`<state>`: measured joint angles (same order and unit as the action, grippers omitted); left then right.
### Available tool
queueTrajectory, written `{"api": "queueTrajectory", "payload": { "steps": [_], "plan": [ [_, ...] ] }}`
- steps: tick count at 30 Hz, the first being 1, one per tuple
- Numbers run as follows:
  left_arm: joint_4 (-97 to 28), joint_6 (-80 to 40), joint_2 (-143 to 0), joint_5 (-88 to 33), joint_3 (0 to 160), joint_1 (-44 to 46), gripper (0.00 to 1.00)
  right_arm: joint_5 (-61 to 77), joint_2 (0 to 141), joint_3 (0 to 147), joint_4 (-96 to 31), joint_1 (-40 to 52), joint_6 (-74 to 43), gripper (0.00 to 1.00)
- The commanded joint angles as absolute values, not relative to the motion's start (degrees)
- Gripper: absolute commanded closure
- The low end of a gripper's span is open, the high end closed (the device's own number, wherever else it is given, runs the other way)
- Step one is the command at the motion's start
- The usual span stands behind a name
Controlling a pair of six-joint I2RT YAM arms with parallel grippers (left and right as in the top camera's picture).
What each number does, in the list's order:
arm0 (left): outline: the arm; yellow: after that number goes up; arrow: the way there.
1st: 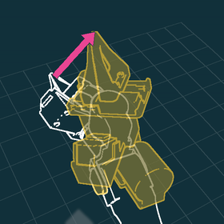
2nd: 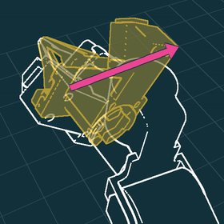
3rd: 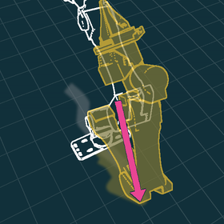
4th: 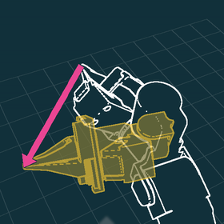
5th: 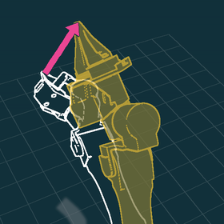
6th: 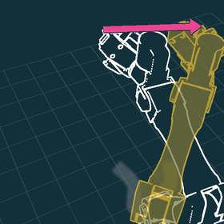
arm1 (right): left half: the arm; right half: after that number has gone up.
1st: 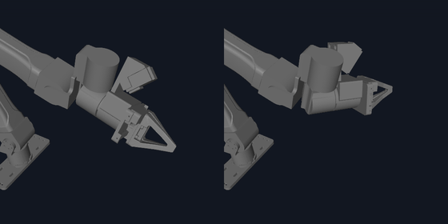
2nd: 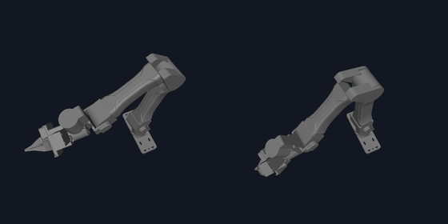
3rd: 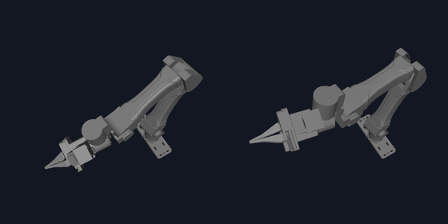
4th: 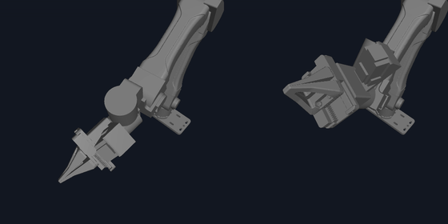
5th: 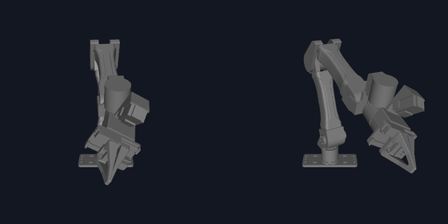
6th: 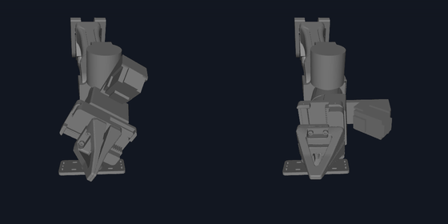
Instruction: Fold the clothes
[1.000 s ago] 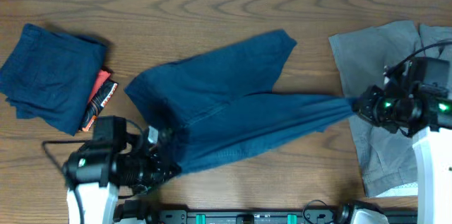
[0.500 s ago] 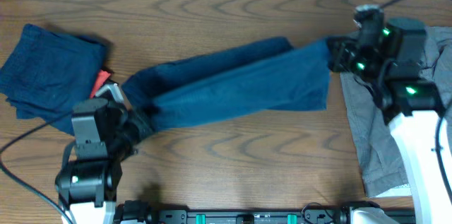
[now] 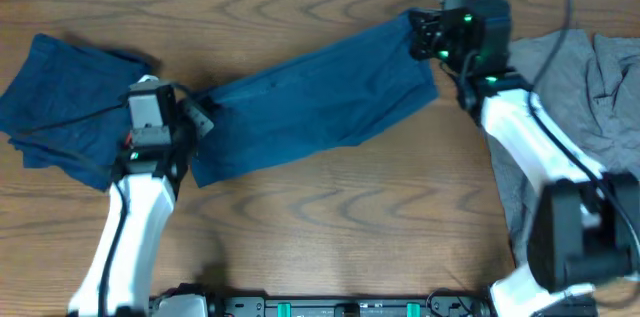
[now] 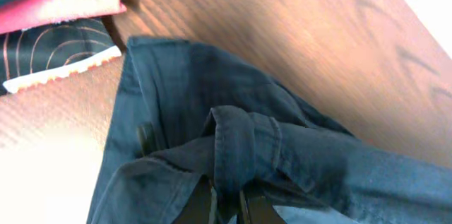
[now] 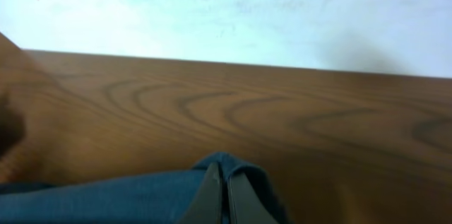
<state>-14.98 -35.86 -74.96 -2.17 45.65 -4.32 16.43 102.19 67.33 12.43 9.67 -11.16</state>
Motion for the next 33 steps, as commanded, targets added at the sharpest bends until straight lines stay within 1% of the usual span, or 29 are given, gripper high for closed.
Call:
{"api": "queueTrajectory", "payload": {
  "steps": [1,2,3,5,6,7,8,9,12,17,19,22,24,27,30,33],
  "plan": [
    [-10.98,-37.85,-80.36,8.64,45.82,-5.82,0.94,9.06,107.59,68.51,18.57,9.61,-10.22,0.99],
    [-8.82,-37.82,-82.06,8.64,45.82,-5.85,0.94,9.17,109.43,68.51,21.21,10.04,-10.24,0.94],
    [-7.14,-37.82,-83.4,8.64,45.82,-5.82,0.91,9.56,110.93,68.51,23.27,10.44,-10.26,0.84],
    [-4.49,-37.85,-85.71,8.64,45.82,-5.85,0.78,10.57,113.73,68.51,26.33,11.33,-10.24,0.75],
    [-3.64,-37.87,-86.54,8.62,45.82,-5.89,0.68,10.98,114.83,68.51,26.81,11.68,-10.22,0.71],
    [-2.76,-37.87,-87.18,8.6,45.82,-6.0,0.62,10.98,115.5,68.51,26.39,11.94,-10.22,0.61],
    [-2.09,-37.87,-87.5,8.6,45.82,-6.11,0.56,10.96,115.55,68.51,25.28,12.03,-10.22,0.56],
    [-1.19,-37.82,-87.55,8.62,45.82,-6.31,0.5,10.94,115.55,68.51,24.1,12.05,-10.17,0.55],
    [1.91,-37.78,-86.35,7.35,45.89,-7.38,0.33,11.0,114.21,68.51,22.31,11.68,-10.2,0.55],
    [6.72,-37.8,-81.41,0.16,45.89,-8.84,0.25,14.35,111.02,68.51,18.68,11.55,-10.15,0.62],
    [6.17,-37.8,-80.2,0.01,45.89,-8.82,0.2,17.06,110.89,68.51,17.12,11.64,-10.13,0.66],
    [2.83,-37.82,-79.85,-3.14,45.89,-8.78,0.15,18.44,111.37,68.51,11.31,11.97,-9.69,0.69],
    [0.32,-37.78,-80.64,-5.96,45.89,-8.29,0.14,18.46,112.25,68.51,7.55,12.36,-8.29,0.71],
    [-2.76,-36.42,-83.13,-6.68,45.87,-6.92,0.14,18.46,114.59,68.51,3.77,12.82,-6.9,0.71],
    [-2.94,-35.16,-86.83,-6.68,45.82,-5.65,0.14,18.46,117.34,68.51,1.45,12.82,-6.76,0.68],
    [-3.01,-35.18,-90.76,-6.68,45.82,-5.28,0.14,17.65,119.5,68.51,-1.3,12.69,-6.76,0.69]
  ]
}}
